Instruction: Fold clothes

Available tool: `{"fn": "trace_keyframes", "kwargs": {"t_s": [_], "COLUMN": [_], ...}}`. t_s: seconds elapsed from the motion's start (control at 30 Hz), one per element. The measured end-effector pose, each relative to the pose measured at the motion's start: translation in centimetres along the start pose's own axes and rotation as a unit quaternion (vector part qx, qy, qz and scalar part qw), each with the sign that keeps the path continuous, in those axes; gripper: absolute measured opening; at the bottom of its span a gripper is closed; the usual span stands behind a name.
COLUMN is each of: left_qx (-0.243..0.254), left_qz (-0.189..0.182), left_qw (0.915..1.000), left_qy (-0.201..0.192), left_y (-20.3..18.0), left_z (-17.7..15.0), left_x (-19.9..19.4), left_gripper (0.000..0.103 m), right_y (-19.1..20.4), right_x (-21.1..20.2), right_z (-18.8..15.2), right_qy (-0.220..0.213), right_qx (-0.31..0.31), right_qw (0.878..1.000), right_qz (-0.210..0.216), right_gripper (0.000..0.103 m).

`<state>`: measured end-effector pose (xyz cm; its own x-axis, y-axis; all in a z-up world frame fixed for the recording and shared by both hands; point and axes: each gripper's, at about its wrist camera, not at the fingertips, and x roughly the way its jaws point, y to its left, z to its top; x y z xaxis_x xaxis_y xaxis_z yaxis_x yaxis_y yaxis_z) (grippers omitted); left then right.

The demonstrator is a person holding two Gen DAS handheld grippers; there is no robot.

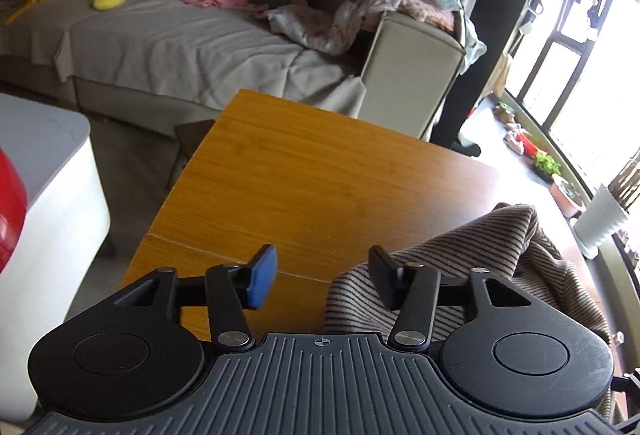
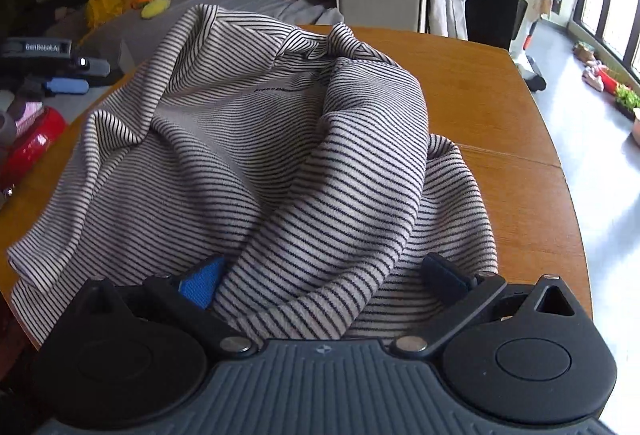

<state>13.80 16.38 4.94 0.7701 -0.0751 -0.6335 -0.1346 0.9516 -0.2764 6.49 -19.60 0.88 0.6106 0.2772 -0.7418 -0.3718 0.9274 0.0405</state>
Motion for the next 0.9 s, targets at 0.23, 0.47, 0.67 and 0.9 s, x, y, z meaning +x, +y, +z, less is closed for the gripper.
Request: {"fn": "trace_keyframes", "kwargs": {"t_s": [0.23,0.47,0.67,0.9], "left_qx": [0.105,0.217,0.194,0.106], "left_qz": [-0.039,-0.029,0.091,0.094], "left_qw": [0.9931,0.9747,0.9751,0.9889], "left_qy": [-0.032,-0.047,-0.058,-0.042], "left_y": [-6.0,-12.0,-6.9,-1.8], "left_z": [-1.3,-2.3,0.8,2.2], "left_x": [-0.1,3.4,7.8,7.7], "left_gripper": [0.096,0.046,0.044,0.060], "right_y": [1.0,0.8,-0.3,0.7], "right_x": [0.2,0.0,-2.0,2.3], "right_z": [-0.8,-0.5,2.3,6.1], "right_qy": [-0.038,-0.032,-0.089,-0.074], "right_qx": [0.012,0.014,0.047,0.055], "right_qw": [0.999,0.999,0.994,0.995], "right_qz": [-0.024,-0.025,-0.045,-0.042], "right_gripper": [0.103,0.103,0.082,0.084]}}
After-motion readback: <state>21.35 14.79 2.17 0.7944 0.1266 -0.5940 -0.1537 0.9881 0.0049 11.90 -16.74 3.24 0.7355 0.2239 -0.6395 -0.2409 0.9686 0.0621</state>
